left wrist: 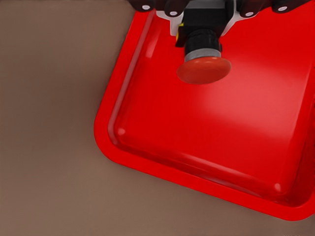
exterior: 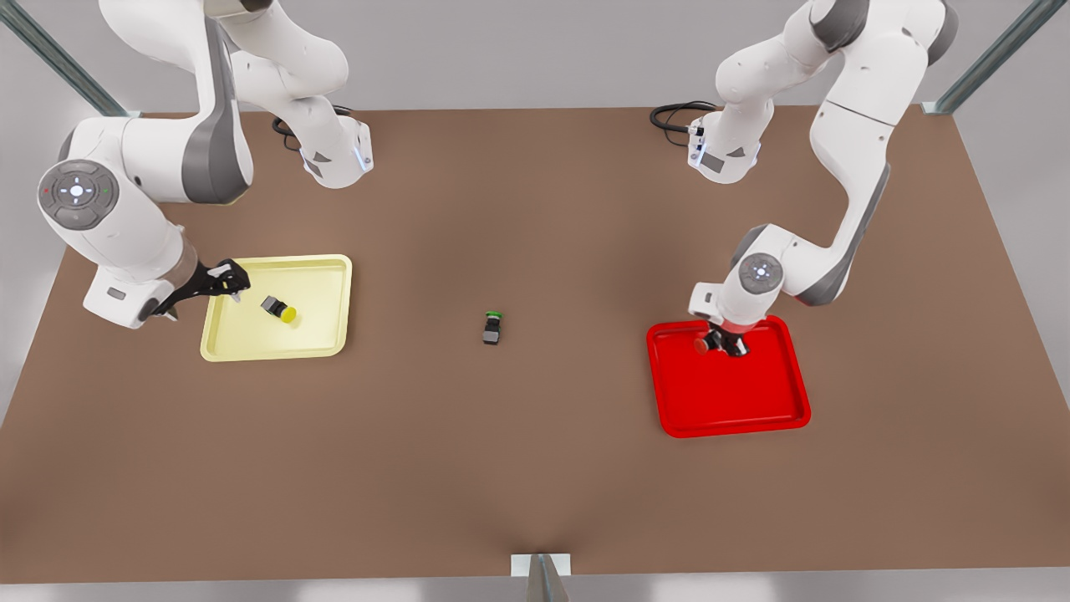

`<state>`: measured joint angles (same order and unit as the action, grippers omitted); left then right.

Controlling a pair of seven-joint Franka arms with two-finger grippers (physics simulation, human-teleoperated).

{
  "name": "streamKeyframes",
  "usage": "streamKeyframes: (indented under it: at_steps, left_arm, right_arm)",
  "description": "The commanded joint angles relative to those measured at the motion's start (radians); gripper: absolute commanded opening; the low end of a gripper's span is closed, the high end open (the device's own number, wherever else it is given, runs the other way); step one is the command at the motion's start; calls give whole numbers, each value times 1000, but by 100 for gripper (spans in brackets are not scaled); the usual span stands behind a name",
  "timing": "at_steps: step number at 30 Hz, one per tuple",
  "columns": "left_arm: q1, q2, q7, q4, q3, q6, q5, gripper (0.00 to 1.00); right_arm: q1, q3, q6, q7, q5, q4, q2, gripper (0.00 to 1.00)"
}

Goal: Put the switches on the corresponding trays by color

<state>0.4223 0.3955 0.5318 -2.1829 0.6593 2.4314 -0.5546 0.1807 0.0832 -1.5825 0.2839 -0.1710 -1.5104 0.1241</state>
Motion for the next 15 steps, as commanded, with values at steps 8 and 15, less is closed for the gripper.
streamKeyframes:
  at_steps: [8, 15]
  left_arm:
    - [20, -7, 13, 3, -15, 11, 179, 100]
    - [30, -27, 10, 6, -14, 6, 177, 100]
  right_arm:
    - [-6, 1, 7, -5, 5, 52, 26, 100]
    - [-9, 0, 6, -3, -1, 55, 29, 100]
